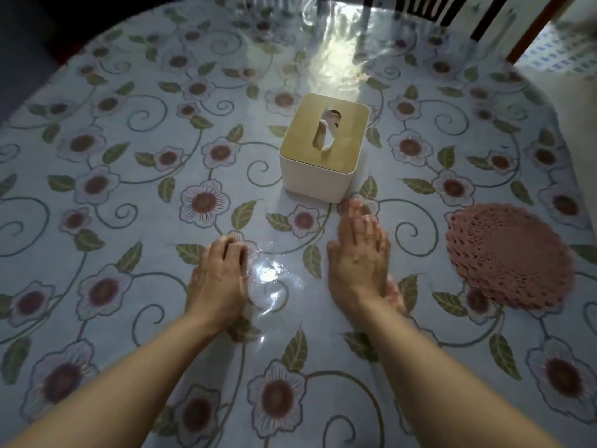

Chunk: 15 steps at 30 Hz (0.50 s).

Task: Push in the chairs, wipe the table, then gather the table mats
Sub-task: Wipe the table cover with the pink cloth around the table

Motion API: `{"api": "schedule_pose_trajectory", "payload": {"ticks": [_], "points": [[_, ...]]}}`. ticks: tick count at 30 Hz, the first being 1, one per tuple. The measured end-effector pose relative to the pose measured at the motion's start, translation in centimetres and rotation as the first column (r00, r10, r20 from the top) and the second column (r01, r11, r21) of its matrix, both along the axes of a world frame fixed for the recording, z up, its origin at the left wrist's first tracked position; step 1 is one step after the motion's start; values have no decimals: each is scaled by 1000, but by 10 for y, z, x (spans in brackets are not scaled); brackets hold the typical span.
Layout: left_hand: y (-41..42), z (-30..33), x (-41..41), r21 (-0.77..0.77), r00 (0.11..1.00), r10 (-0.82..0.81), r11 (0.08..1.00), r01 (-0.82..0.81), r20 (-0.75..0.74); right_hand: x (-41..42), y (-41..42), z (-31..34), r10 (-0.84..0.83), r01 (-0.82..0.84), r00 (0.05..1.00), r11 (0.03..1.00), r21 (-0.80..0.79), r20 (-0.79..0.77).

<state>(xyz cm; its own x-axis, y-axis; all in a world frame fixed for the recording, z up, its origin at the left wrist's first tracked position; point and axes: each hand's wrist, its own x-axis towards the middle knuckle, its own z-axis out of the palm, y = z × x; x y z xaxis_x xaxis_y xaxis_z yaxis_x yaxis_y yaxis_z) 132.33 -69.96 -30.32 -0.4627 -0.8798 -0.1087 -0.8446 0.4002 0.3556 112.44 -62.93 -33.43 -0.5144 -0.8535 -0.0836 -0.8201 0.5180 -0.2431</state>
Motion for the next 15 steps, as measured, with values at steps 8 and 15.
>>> {"api": "schedule_pose_trajectory", "payload": {"ticks": [8,15], "points": [[-4,4,4,45,997,60,997,-58,-45,65,14,10,601,-594,796,799,-96,73],[8,2,-7,69,995,11,997,-18,102,-60,29,-5,-226,226,974,974,7,25]]}}
